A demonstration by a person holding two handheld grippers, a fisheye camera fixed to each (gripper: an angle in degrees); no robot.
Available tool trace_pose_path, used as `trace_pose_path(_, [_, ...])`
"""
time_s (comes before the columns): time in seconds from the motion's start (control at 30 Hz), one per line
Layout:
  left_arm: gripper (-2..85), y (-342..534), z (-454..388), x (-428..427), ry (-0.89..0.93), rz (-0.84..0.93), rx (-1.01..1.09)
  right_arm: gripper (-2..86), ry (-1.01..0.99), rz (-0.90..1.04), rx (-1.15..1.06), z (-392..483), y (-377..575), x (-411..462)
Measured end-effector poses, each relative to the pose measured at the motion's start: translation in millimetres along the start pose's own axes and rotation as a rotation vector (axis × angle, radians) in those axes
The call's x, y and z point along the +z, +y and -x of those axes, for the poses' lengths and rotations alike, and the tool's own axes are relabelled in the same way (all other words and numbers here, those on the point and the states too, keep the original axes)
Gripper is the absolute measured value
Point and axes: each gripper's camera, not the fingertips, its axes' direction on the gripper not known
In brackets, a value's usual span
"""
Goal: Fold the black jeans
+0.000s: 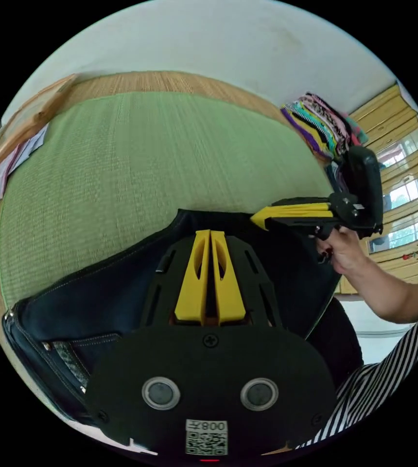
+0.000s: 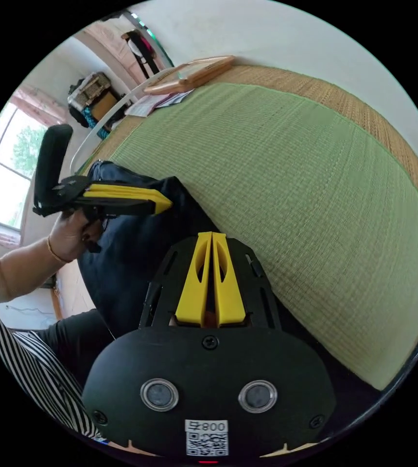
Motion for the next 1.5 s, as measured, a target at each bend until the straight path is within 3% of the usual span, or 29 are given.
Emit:
trace_pose_path(0.1, [0.1,4.0,4.9,6.3,0.068,0.003,-0.061,0.0,-0.032,-0.030,0.057,-9.8,2.4,-19.2])
trace_pose_path(0.27, [0.1,14.1,-5.1,17.4,0.010,0.021,-0.064,0.0,0.002,-0.126,0.104,-18.1,22.2,-78.4])
trace_pose_path(0.37, [0.1,17.1,-4.5,26.8,0.043,0.012,-0.102,0.1,0.048,-0.043,0.144,-34.7,29.1,-82.2])
trace_pose_path(0.63, [0.1,64.4,-23.0,9.2,0.055,-0.015,-0.143,0.1,-0.022,-0.126,0.183,-37.8,48.5,-154.2])
trace_pose_path(0.93, [0.0,146.7,-34.9,32.1,-0.059,0.132,-0.286,0.1,-0.211,0.082,-0.008,73.1,103.3,-162.2])
trace_pose_path(1.03, [0.1,152.0,-42.8,35.4,-0.044,0.097,-0.315,0.1,-0.132,0.167,-0.016,86.9,112.3,-151.8])
trace_pose_path(1.17, [0.6,159.6,-57.8,38.9,-0.073,0.064,-0.307,0.1,-0.151,0.070,-0.030,96.1,114.0,-200.2])
trace_pose_path(1.27, [1.4,168.3,-56.0,54.9,0.035,0.039,-0.378,0.2,-0.114,0.047,-0.111,120.0,111.2,-223.1])
trace_pose_path(1.5, [1.4,151.2,-77.1,99.1,0.098,0.007,-0.356,0.1,-0.055,0.209,-0.198,136.7,107.8,-204.1])
